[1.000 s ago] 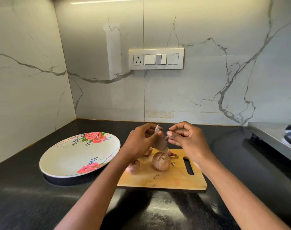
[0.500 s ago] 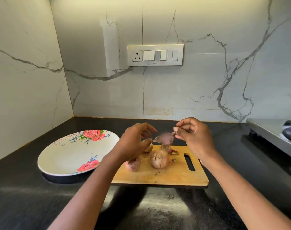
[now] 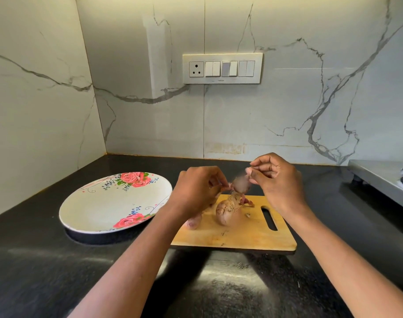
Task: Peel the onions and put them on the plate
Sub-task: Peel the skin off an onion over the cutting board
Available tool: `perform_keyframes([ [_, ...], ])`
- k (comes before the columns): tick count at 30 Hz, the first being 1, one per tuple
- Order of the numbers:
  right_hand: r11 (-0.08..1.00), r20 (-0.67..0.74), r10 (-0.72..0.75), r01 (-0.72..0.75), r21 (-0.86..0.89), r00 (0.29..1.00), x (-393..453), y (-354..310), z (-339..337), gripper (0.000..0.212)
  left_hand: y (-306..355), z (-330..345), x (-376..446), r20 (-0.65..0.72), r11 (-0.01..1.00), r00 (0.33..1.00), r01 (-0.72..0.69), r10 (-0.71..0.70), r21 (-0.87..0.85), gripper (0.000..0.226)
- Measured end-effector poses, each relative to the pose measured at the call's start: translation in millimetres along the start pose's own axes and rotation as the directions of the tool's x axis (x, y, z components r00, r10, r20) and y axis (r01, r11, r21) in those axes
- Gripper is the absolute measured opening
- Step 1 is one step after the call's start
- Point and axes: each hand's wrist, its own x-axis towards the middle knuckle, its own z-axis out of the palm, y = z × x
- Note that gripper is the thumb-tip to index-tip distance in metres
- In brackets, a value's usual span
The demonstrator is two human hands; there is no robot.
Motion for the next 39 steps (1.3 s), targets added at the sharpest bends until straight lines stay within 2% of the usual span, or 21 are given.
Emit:
perform_keyframes([
  [2,1.0,-0.007,-0.002,0.002,0.003,1.0,2,1,-3,0.017,1,-1,-1,0.013,0.999,1.0,0.025,-0.026,0.039,0.011],
  [5,1.0,0.016,-0.004,0.004,0.016,1.0,1,0,-3,0.017,5,-2,-1,0.013,0.992,0.998,0.059,-0.061,0.11,0.031],
  [7,0.999,0.041,0.014,-0.016,0.042,0.999,1,-1,-2,0.015,8,-2,-2,0.019,0.997,0.999,0.041,-0.042,0.06,0.046],
  [10,0.98,0.07,0.081,-0.092,0.177,0.994,2,-3,-1,0.013,12,1,-4,0.05,0.999,0.998,0.027,-0.028,0.022,0.056],
  [14,0.889,0.098,0.171,-0.197,0.413,0.98,1,-8,1,0.017,15,3,-4,0.01,0.996,1.0,0.02,-0.019,-0.092,0.05],
  [17,0.89,0.249,0.194,-0.277,0.362,0.949,-2,-8,2,0.032,15,0,-5,-0.016,0.985,1.0,0.014,-0.017,-0.173,0.047],
  [19,0.906,0.293,0.215,-0.302,0.297,0.932,-3,-7,2,0.035,13,-2,-6,-0.012,0.982,1.0,0.017,-0.02,-0.186,0.047],
  [25,0.882,0.283,0.206,-0.303,0.36,0.937,0,-7,-2,0.018,12,-5,-6,-0.005,0.971,1.0,0.0,-0.001,-0.238,0.049],
  [31,0.931,0.159,0.141,-0.185,0.314,0.977,0,-3,3,0.006,12,-5,-7,0.065,0.953,0.998,0.002,0.019,-0.303,0.046],
  [35,0.941,0.132,0.116,-0.152,0.302,0.984,0,-5,5,0.009,12,-4,-5,0.083,0.935,0.997,0.024,0.006,-0.354,0.049],
  [37,0.94,0.168,0.149,-0.192,0.282,0.974,-2,-6,5,0.013,12,-3,-6,0.049,0.95,0.999,0.019,-0.004,-0.31,0.048],
  [39,0.937,0.235,0.168,-0.229,0.263,0.957,-5,-8,5,0.026,11,-2,-6,-0.009,0.959,1.0,0.02,-0.023,-0.283,0.047],
])
